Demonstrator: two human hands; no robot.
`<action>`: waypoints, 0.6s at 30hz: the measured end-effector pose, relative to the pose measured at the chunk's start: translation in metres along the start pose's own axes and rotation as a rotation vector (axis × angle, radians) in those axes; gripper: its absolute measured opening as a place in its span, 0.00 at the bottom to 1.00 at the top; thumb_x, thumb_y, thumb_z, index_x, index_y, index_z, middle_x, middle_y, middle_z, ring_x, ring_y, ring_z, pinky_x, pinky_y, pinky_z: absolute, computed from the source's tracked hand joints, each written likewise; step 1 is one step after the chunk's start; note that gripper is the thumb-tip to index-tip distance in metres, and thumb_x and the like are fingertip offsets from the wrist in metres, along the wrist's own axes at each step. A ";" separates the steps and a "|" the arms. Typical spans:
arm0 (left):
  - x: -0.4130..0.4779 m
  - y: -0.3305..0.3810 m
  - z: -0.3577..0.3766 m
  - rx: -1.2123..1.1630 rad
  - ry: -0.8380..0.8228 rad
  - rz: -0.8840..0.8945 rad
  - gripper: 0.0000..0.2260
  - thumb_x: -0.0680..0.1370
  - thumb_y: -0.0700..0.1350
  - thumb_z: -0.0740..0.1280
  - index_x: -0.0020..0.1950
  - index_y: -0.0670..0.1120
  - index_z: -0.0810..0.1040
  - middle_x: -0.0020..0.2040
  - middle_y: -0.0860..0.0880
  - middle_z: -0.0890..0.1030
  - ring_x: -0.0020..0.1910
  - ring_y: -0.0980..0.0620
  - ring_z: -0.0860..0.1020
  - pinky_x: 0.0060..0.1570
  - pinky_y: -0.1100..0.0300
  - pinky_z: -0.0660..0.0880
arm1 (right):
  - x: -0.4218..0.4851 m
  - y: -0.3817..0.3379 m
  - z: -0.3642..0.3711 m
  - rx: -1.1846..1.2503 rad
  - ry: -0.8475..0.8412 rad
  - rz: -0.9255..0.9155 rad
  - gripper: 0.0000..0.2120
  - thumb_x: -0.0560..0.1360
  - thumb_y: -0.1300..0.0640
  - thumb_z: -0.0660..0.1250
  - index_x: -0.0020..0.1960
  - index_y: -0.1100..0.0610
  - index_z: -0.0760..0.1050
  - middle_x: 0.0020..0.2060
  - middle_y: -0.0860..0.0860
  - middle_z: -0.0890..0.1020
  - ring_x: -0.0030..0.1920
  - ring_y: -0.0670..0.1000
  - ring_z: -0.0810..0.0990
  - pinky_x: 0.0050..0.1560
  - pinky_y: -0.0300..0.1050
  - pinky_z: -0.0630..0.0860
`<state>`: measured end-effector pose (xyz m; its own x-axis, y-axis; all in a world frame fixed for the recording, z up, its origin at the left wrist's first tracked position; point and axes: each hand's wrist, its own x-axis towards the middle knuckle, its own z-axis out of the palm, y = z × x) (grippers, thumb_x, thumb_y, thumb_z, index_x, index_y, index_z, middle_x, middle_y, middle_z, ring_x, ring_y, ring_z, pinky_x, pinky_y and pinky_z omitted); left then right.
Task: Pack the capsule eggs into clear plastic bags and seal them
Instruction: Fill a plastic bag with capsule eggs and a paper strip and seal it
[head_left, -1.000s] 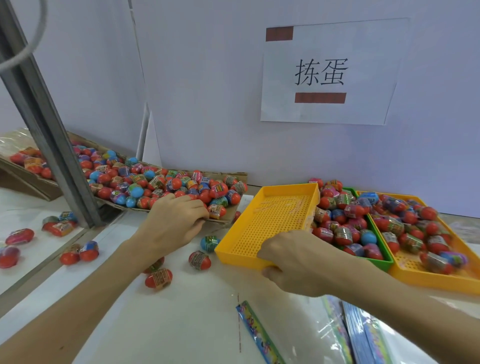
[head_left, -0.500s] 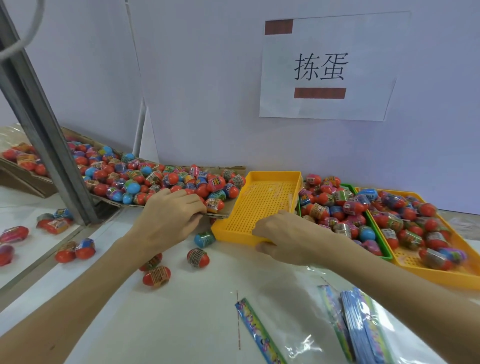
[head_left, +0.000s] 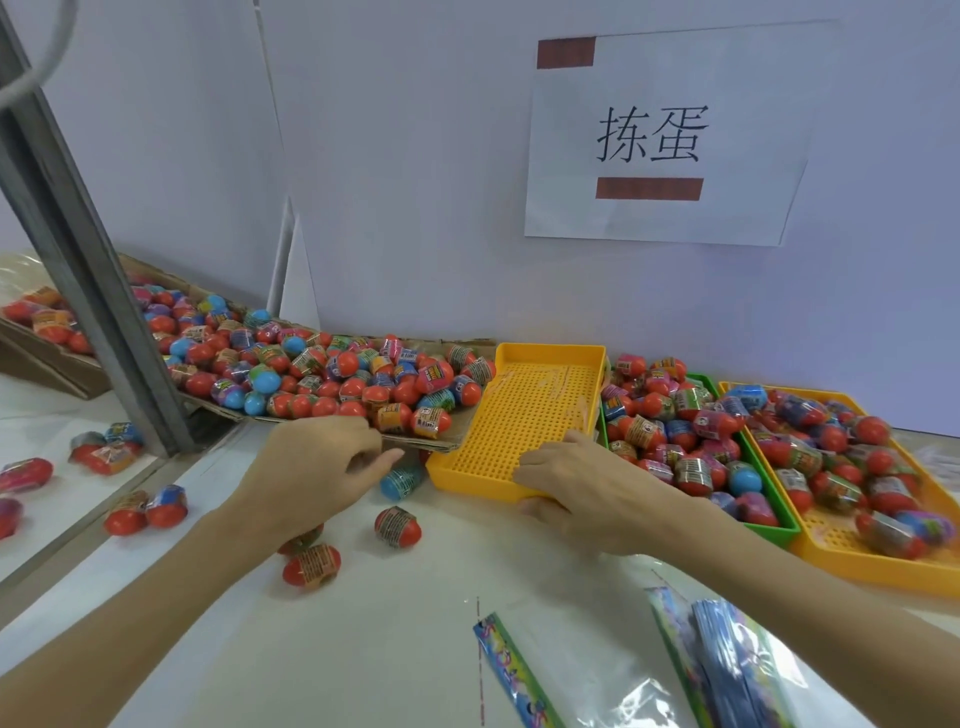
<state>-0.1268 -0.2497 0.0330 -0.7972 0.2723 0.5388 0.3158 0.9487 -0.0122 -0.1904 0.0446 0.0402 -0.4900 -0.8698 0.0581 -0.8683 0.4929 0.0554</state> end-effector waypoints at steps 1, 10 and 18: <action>-0.002 0.000 0.000 -0.010 -0.055 -0.015 0.21 0.79 0.59 0.57 0.38 0.49 0.82 0.35 0.55 0.79 0.34 0.55 0.76 0.30 0.57 0.76 | 0.000 0.001 -0.001 0.005 0.002 0.000 0.10 0.84 0.49 0.57 0.48 0.53 0.71 0.44 0.47 0.74 0.46 0.50 0.70 0.49 0.49 0.60; -0.009 0.005 0.015 -0.111 -0.377 -0.095 0.16 0.85 0.54 0.56 0.72 0.55 0.71 0.64 0.57 0.77 0.61 0.57 0.75 0.59 0.59 0.72 | 0.007 0.001 -0.008 0.007 0.030 -0.025 0.09 0.84 0.48 0.59 0.46 0.49 0.68 0.42 0.44 0.72 0.44 0.48 0.68 0.51 0.47 0.62; 0.007 -0.003 0.030 -0.086 -0.534 -0.054 0.23 0.83 0.59 0.58 0.78 0.60 0.60 0.73 0.57 0.71 0.69 0.56 0.70 0.69 0.57 0.68 | 0.006 0.002 -0.006 0.039 0.015 0.006 0.09 0.84 0.47 0.58 0.48 0.50 0.71 0.44 0.45 0.75 0.46 0.48 0.71 0.58 0.50 0.64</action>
<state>-0.1485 -0.2455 0.0119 -0.9570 0.2881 0.0338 0.2900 0.9533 0.0846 -0.1949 0.0402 0.0472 -0.4944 -0.8662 0.0732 -0.8678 0.4967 0.0166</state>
